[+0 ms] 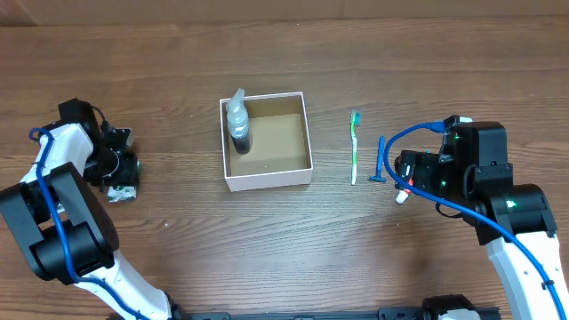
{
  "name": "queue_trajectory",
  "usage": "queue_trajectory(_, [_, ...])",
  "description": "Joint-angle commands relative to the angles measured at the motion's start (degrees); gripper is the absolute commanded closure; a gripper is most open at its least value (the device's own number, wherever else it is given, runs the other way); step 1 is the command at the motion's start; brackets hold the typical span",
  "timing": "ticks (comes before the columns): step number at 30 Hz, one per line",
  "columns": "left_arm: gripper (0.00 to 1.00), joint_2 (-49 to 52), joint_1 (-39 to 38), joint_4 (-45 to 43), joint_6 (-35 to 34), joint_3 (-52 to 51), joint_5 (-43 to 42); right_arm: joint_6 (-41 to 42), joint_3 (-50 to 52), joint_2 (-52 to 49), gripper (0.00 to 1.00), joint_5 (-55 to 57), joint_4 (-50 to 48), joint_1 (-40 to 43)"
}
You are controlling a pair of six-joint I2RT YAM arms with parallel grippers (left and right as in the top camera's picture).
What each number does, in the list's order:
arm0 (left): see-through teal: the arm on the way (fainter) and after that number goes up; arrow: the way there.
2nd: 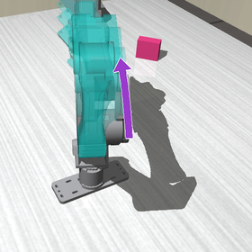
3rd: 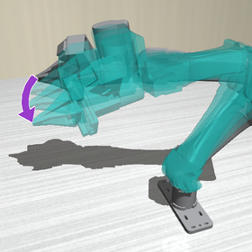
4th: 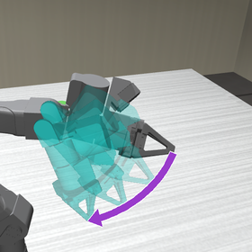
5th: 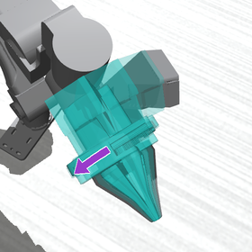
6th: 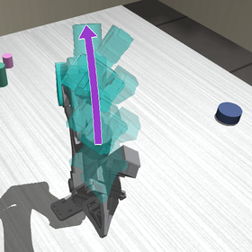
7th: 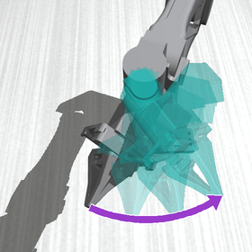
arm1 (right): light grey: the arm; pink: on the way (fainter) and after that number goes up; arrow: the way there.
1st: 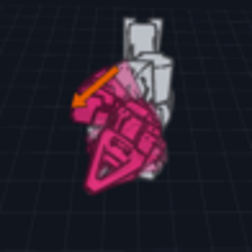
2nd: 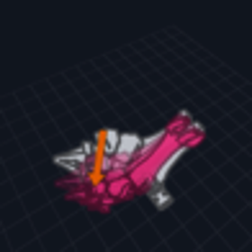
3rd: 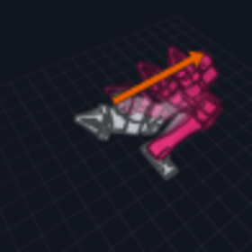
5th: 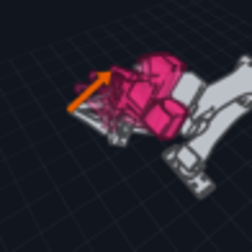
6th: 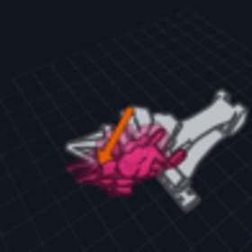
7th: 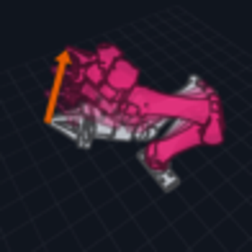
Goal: Pack container
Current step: 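Move the left gripper to the green Dettol soap bar and grasp it, then carry the soap bar with the left gripper and drop it in the box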
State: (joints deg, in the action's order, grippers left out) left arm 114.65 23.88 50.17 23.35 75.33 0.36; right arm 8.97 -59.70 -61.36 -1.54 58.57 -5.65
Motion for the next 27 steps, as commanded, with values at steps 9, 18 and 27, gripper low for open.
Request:
queue_trajectory(9, [0.96,1.36,0.04,2.08,-9.31,2.29,-2.45,0.26,-1.44,0.35,0.0,-0.04,-0.13,0.2])
queue_trajectory(18, [0.96,-8.9,-10.29,18.45,-20.83,26.53,-7.91,0.28,-1.44,0.35,0.0,-0.07,-0.15,0.2])
queue_trajectory(27, [0.96,-14.84,-40.11,15.54,-31.32,35.5,-9.14,0.76,-1.44,0.35,0.0,-0.09,-0.17,0.2])
